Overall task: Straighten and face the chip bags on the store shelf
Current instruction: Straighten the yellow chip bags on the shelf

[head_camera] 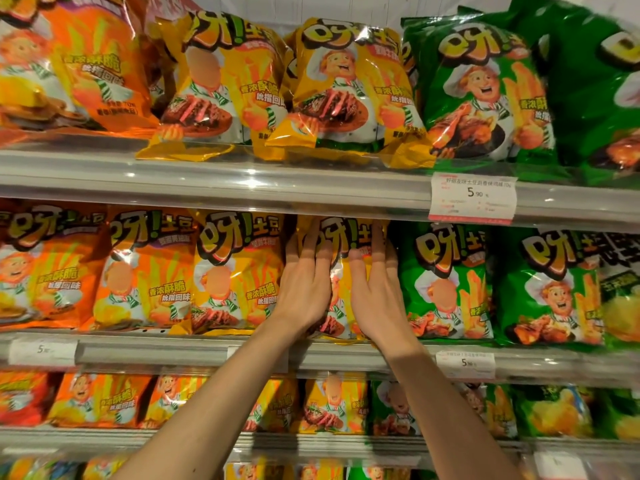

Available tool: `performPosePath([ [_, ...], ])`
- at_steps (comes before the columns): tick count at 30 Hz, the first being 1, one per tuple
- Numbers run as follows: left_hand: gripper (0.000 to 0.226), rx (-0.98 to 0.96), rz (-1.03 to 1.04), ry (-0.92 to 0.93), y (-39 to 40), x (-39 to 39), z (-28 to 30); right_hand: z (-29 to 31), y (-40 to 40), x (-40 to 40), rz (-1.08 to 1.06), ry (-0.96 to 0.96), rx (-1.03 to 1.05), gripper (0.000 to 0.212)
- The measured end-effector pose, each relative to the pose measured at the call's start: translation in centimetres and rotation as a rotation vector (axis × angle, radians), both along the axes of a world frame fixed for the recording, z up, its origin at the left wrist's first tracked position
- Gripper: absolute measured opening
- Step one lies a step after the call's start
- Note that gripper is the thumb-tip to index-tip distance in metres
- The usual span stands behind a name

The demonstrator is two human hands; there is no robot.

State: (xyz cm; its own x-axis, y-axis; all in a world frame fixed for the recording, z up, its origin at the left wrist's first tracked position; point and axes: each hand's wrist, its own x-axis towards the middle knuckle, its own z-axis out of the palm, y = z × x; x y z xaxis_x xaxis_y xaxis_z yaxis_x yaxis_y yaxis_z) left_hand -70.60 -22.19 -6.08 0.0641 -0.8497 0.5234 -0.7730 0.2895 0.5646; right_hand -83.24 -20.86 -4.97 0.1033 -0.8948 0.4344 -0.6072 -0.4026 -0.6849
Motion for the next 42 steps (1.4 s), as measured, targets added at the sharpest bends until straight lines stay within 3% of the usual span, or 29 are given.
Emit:
performPosePath([
  [6,0.041,0.117,0.047,-0.093,0.2,-0.1,0.9,-0.8,-1.2,0.1,-0.073,-0.003,0.088,0.059],
  [11,0.044,0.088,0.043,0.170,2.4,0.5,1.7,0.0,0.0,-0.9,-0.058,-0.019,0.040,0.062],
  [15,0.054,-0.040,-0.021,0.168,5.6,2.6,0.9,-0.8,2.0,-2.9,-0.008,0.050,0.028,0.066],
  [18,0.048,-0.039,-0.047,0.209,8.4,4.0,0.2,-2.2,3.5,-4.1,0.009,0.018,0.025,0.060],
  [21,0.041,0.001,-0.051,0.234,10.7,5.0,-0.8,-4.1,5.3,-4.3,-0.006,-0.009,-0.167,0.047],
  [24,0.033,0.081,-0.054,0.336,12.7,5.5,-1.9,-5.4,6.7,-4.4,-0.025,-0.008,-0.075,0.033],
  [27,0.024,0.168,-0.055,0.362,14.0,6.5,-3.3,-6.6,7.7,-4.5,-0.019,0.051,-0.108,0.037],
  [32,0.017,0.246,-0.083,0.350,14.9,9.6,-5.2,-7.8,10.2,-2.5,-0.008,0.085,0.067,0.029],
  [35,0.016,0.281,-0.112,0.362,15.4,12.0,-5.5,-8.1,11.6,-0.4,-0.046,0.073,0.126,0.041],
  [42,0.011,0.316,-0.153,0.452,16.2,19.4,-5.5,-8.2,14.1,6.3,-0.126,0.048,0.233,0.023],
])
